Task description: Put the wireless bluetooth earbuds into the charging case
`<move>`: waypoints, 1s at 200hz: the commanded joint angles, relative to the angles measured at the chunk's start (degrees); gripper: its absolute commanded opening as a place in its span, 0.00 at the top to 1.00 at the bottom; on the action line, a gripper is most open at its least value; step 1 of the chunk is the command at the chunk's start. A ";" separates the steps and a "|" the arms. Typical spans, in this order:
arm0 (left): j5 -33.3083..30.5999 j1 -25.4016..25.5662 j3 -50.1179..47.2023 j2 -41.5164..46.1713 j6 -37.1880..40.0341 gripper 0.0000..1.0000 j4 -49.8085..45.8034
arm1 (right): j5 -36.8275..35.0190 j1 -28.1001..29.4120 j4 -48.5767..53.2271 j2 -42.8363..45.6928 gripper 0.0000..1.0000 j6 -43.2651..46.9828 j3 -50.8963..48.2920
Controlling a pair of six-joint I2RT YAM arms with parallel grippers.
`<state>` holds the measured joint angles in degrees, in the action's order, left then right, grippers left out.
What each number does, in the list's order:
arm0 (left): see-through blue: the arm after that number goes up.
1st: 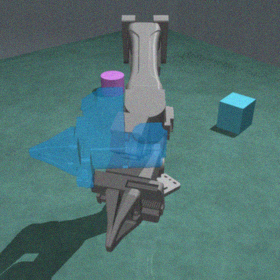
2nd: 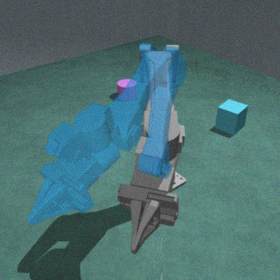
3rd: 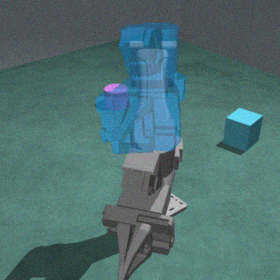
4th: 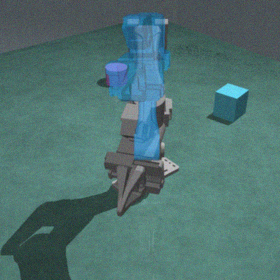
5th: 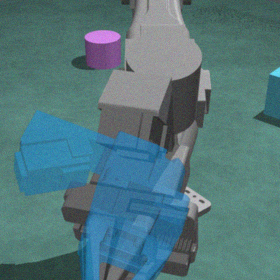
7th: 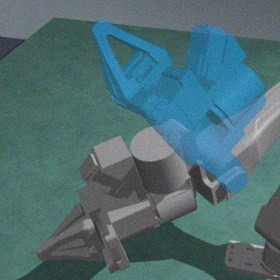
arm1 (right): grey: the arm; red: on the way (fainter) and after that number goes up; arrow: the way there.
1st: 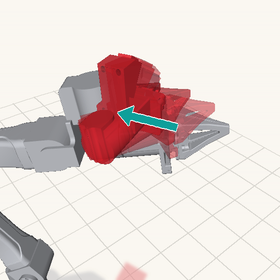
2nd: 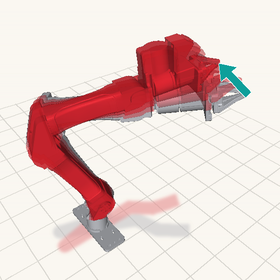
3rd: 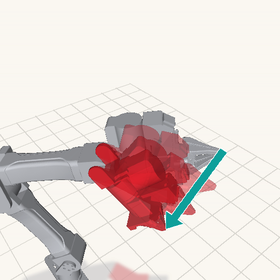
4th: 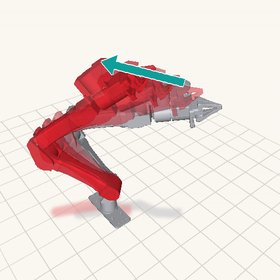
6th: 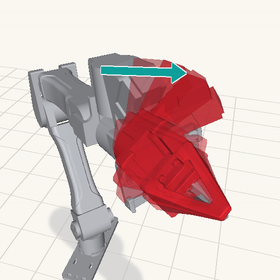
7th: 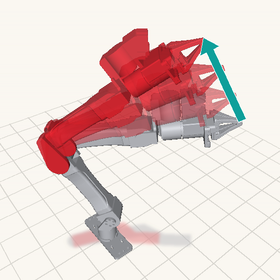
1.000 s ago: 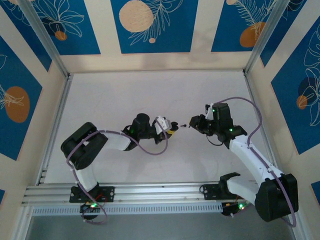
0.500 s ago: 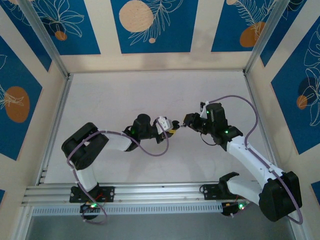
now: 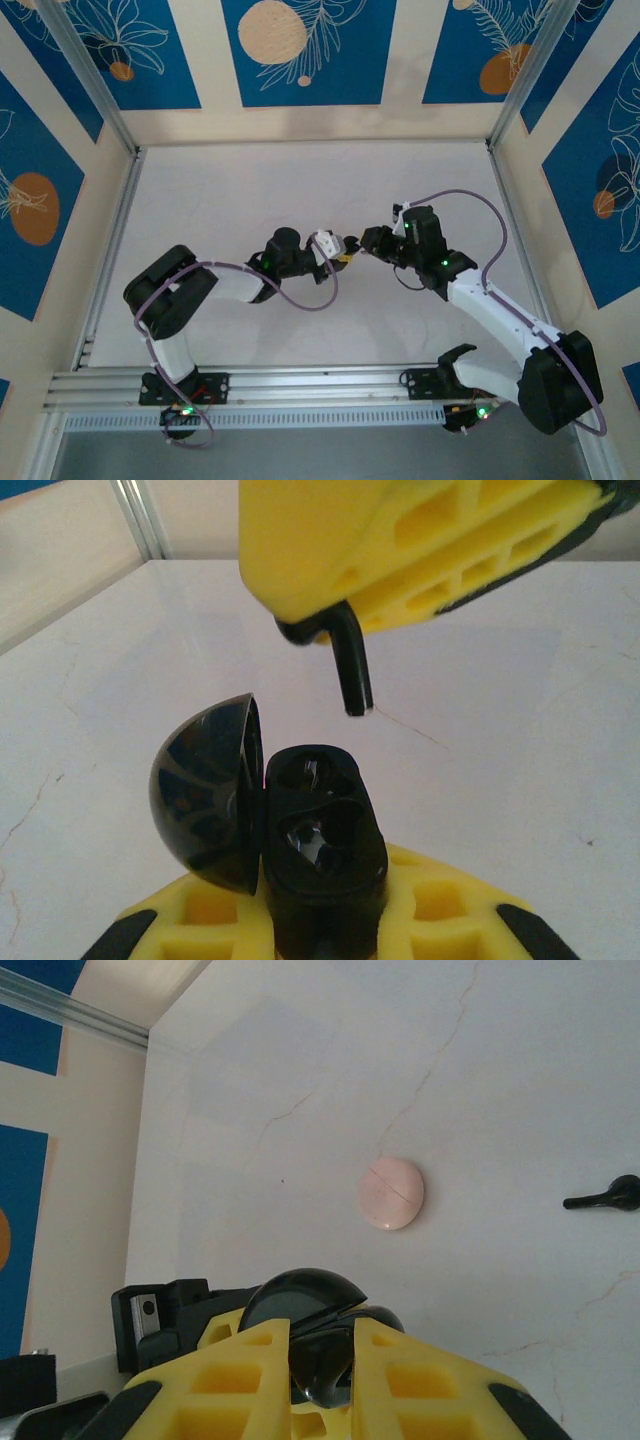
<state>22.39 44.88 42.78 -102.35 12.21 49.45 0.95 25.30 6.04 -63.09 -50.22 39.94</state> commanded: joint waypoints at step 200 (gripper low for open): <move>-2.55 0.77 1.60 -0.08 -5.80 0.82 7.83 | -6.58 4.96 -5.10 -2.74 0.83 0.15 -1.43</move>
<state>20.88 44.93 42.92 -102.63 7.42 52.75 -4.40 29.17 -0.05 -65.36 -50.61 38.92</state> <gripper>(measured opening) 0.184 0.168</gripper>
